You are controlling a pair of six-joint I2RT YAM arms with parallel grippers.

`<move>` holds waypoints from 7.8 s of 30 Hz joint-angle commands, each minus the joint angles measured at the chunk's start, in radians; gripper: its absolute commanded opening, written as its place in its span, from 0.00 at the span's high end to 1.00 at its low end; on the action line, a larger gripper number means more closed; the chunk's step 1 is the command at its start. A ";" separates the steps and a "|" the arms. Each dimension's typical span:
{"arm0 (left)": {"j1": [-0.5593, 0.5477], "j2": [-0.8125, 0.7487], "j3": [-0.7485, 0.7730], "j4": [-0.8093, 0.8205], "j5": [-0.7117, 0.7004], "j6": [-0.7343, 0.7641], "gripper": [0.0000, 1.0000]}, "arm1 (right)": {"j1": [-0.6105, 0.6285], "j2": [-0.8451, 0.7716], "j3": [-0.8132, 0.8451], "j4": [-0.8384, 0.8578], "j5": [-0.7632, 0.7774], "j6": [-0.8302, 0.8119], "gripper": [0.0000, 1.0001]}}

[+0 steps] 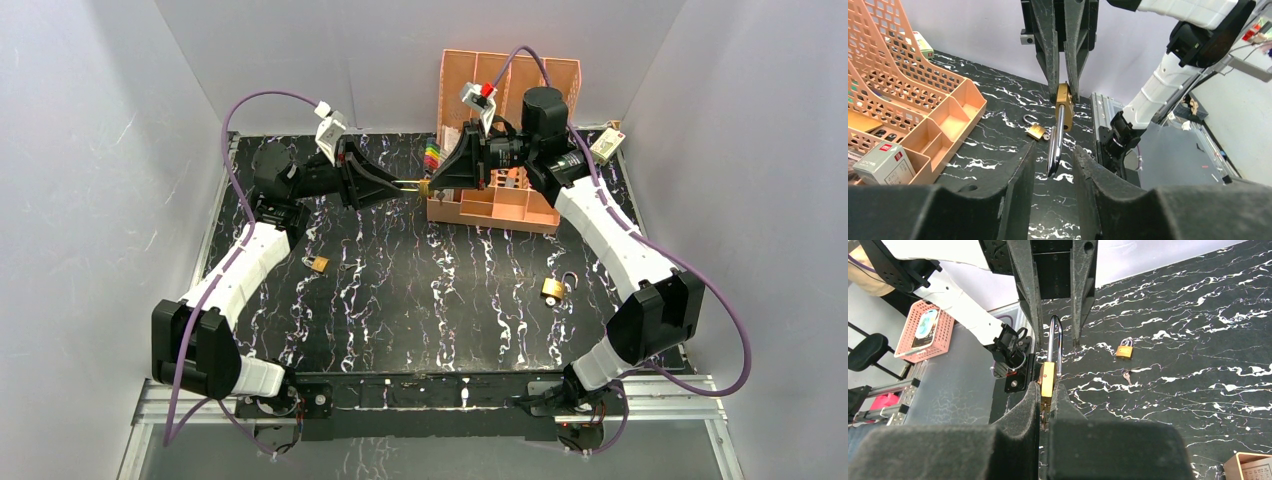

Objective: Lock with the key
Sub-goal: Lock the lock, then place the lock at the center of the board, then place the key at the center of the board.

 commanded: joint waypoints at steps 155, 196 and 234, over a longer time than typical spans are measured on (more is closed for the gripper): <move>-0.111 -0.011 -0.013 -0.976 -0.961 0.602 1.00 | 0.313 -0.066 -0.455 0.076 1.174 0.060 1.00; -0.294 0.299 0.080 -1.106 -1.009 0.480 1.00 | 0.434 0.272 -0.567 0.408 1.246 0.435 1.00; -0.004 0.283 0.089 -1.024 -0.785 0.590 0.13 | 0.313 -0.170 -0.691 0.173 1.411 0.315 0.16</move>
